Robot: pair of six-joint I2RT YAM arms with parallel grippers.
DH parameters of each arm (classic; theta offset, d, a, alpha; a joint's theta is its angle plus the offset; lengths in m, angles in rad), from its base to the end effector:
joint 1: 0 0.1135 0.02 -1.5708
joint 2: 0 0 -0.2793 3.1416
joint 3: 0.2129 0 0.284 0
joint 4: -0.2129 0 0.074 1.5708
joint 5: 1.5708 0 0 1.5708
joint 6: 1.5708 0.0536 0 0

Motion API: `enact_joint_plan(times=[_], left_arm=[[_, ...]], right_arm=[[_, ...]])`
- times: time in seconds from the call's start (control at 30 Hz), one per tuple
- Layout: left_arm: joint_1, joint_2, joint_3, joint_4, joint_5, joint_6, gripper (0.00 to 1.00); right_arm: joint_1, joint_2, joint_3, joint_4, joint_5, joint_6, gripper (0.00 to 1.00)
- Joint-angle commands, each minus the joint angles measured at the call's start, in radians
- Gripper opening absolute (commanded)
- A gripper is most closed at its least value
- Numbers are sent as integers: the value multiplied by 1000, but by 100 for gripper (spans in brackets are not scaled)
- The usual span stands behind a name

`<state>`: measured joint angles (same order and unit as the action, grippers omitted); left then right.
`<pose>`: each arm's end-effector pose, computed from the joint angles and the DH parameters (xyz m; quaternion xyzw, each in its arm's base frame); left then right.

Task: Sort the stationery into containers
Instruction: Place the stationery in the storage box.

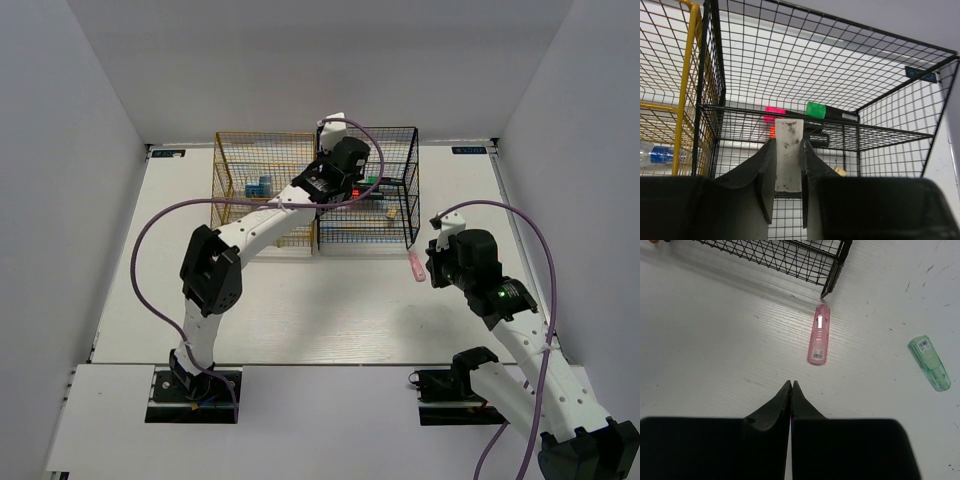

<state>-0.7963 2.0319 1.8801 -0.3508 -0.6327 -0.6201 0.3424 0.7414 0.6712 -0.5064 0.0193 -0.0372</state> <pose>0.3936 -0.3570 0.3245 -0.0858 0.8288 -0.1113 0.5416 0.1907 0.0669 0.2729 -0.1613 0.8640 0.0641 0.4726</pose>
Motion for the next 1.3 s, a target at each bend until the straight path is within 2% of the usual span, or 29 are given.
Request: enact_joint_plan(times=[0.0, 0.13, 0.23, 0.33, 0.37, 0.4, 0.47, 0.5, 0.53, 0.57, 0.67, 0.7, 0.73, 0.77, 0.8, 0.83, 0.87, 0.93, 0.97, 1.0, 1.03, 1.07, 1.1, 1.13, 1.17, 1.2, 1.23, 1.27], left_arm=[[12, 2, -13, 19, -5, -10, 14], [29, 21, -13, 9, -4, -33, 25], [38, 31, -21, -2, -4, -41, 28], [42, 33, -41, -7, -1, -56, 42], [42, 30, -62, -4, -1, -59, 49], [43, 24, -67, 2, 5, -59, 54], [42, 16, -88, 9, 14, -59, 61], [43, 7, -93, 12, 16, -63, 69], [43, 7, -96, 18, 18, -59, 70], [40, 2, -99, 18, 21, -56, 71], [42, -24, -110, 33, 39, -49, 71], [40, -30, -110, 44, 42, -37, 67], [39, -59, -110, 45, 53, -32, 63], [36, -70, -114, 62, 59, -27, 53], [31, -82, -128, 65, 80, 2, 19], [23, -128, -133, 70, 105, 8, 4], [19, -146, -139, 67, 131, 23, 0], [2, -230, -160, 52, 198, 55, 0], [-3, -257, -174, 15, 223, 78, 0], [-18, -313, -211, -3, 319, 94, 5], [-18, -344, -232, -43, 362, 156, 33], [-21, -458, -289, -62, 402, 181, 50], [-27, -504, -327, -97, 529, 201, 63], [-24, -553, -419, -100, 563, 244, 73], [-24, -599, -532, -102, 606, 287, 95], [-24, -765, -585, -112, 620, 304, 99], [-26, -818, -737, -120, 607, 357, 100], [-21, -973, -783, -131, 590, 368, 100]], right_arm=[[4, -5, -2, 20, 4, -4, 0], [3, -2, -2, 19, 4, -6, 0], [3, -2, -4, 19, 1, -4, 0], [1, -2, -4, 17, -5, -3, 0], [4, -4, -2, 17, -4, -3, 0], [0, -4, -2, 14, -7, -4, 3], [0, -4, -4, 14, -9, -9, 21], [0, -2, -2, 12, -9, -12, 29], [3, -4, -1, 11, -9, -12, 38], [1, 3, -5, 11, -10, -13, 41], [-2, 6, -4, 11, -30, -21, 39], [-3, 12, -5, 8, -24, -20, 34], [-3, 15, -5, 9, -24, -21, 14], [-3, 21, -5, 3, -24, -36, 3], [-3, 35, -2, 11, -24, -43, 0], [-5, 44, -4, 8, -24, -50, 0], [-3, 52, -4, 0, -24, -88, 0], [-3, 96, 2, -27, -68, -122, 0], [-3, 105, 7, -37, -77, -145, 7], [-3, 131, 7, -47, -97, -161, 17], [-3, 141, 5, -52, -104, -174, 29], [-3, 156, 1, -50, -99, -200, 39], [-6, 161, -13, -47, -98, -229, 51], [-5, 174, -19, -35, -87, -243, 55], [-6, 185, -28, -29, -82, -268, 58], [-8, 190, -57, -8, -78, -282, 60], [-9, 209, -68, 24, -65, -302, 60], [-14, 220, -80, 46, -62, -305, 60]])
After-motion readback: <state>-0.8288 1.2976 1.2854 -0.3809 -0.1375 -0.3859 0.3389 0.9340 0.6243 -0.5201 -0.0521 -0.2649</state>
